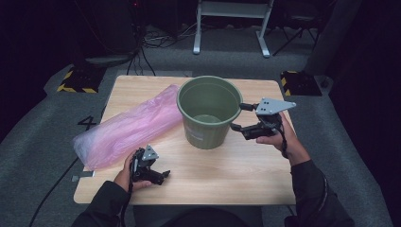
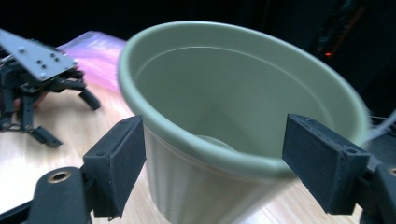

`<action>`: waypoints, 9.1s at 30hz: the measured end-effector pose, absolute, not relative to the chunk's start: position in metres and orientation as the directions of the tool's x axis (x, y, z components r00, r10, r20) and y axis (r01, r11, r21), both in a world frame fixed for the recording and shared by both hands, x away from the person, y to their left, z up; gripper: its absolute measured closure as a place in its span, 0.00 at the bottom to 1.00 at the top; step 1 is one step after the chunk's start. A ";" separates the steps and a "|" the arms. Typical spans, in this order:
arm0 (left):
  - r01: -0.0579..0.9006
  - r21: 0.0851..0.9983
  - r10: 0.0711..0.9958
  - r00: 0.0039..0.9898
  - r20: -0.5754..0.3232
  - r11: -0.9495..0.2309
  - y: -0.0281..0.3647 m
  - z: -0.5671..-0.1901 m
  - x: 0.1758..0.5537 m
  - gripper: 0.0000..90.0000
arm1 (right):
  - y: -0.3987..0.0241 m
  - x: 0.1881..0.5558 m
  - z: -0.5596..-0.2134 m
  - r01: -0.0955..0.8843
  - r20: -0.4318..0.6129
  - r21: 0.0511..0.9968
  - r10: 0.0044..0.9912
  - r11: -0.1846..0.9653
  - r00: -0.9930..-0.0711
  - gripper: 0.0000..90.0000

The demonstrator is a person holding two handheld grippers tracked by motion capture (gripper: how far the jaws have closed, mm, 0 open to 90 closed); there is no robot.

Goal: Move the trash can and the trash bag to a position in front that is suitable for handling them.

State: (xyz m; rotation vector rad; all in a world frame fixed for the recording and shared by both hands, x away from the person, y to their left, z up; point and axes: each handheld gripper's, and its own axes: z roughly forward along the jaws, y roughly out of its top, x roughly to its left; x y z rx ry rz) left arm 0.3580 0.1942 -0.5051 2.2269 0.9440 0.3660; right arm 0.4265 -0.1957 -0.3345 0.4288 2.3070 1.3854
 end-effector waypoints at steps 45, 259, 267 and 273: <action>0.528 0.686 0.717 0.697 -0.012 -0.501 0.194 -0.505 0.358 0.00 | -0.170 0.459 -0.331 0.038 -0.237 0.677 0.267 0.735 -0.934 0.77; 0.441 0.664 0.596 0.803 0.009 -0.604 0.109 -0.494 0.345 0.34 | -0.306 0.445 -0.503 0.454 -0.009 0.744 0.687 0.490 -0.727 0.26; 0.385 0.713 0.603 0.795 0.066 -0.586 0.116 -0.477 0.332 0.19 | -0.305 0.444 -0.503 0.455 -0.013 0.745 0.692 0.488 -0.722 0.25; 0.369 0.768 0.653 0.752 0.083 -0.523 0.142 -0.456 0.330 0.20 | -0.305 0.444 -0.503 0.456 -0.010 0.744 0.691 0.488 -0.723 0.25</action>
